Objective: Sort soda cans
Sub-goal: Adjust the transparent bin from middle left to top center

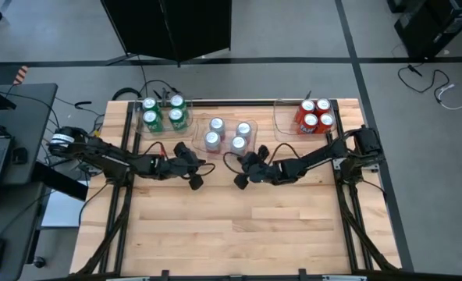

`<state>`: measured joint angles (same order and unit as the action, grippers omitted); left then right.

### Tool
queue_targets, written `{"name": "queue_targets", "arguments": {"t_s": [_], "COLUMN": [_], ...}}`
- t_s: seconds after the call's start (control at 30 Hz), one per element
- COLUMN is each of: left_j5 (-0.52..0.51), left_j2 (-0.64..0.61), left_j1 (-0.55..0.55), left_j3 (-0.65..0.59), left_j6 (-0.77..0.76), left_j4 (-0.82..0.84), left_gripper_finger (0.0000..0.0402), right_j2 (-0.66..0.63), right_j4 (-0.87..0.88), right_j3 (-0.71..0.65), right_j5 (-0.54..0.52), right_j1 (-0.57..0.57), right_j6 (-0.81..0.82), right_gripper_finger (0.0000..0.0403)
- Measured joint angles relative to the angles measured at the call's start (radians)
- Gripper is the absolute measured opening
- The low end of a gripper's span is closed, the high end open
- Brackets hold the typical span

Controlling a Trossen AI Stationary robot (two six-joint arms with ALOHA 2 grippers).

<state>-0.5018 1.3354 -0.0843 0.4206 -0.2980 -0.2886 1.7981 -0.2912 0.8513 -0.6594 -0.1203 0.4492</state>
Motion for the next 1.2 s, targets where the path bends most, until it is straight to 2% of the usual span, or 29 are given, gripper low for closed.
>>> {"name": "queue_targets", "arguments": {"t_s": [0.4,0.7,0.93,1.2], "left_j5": [0.004,0.099,0.159,0.183], "left_j2": [0.000,0.019,0.101,0.226], "left_j1": [0.147,0.284,0.367,0.429], "left_j3": [0.000,0.000,0.046,0.131], "left_j6": [0.080,0.123,0.138,0.161], "left_j4": [-0.039,-0.118,-0.143,-0.166], "left_gripper_finger": [0.0001,0.0000,0.0000,0.0000], "right_j2": [0.000,0.000,0.000,-0.002], "right_j4": [0.031,0.042,0.073,0.095], "right_j3": [0.000,0.000,0.000,0.000], "right_j5": [-0.005,-0.007,-0.031,-0.031], "right_j1": [0.105,0.137,0.139,0.198], "right_j6": [-0.006,-0.007,-0.007,-0.004], "right_gripper_finger": [0.0000,0.0000,0.0000,0.0000]}}
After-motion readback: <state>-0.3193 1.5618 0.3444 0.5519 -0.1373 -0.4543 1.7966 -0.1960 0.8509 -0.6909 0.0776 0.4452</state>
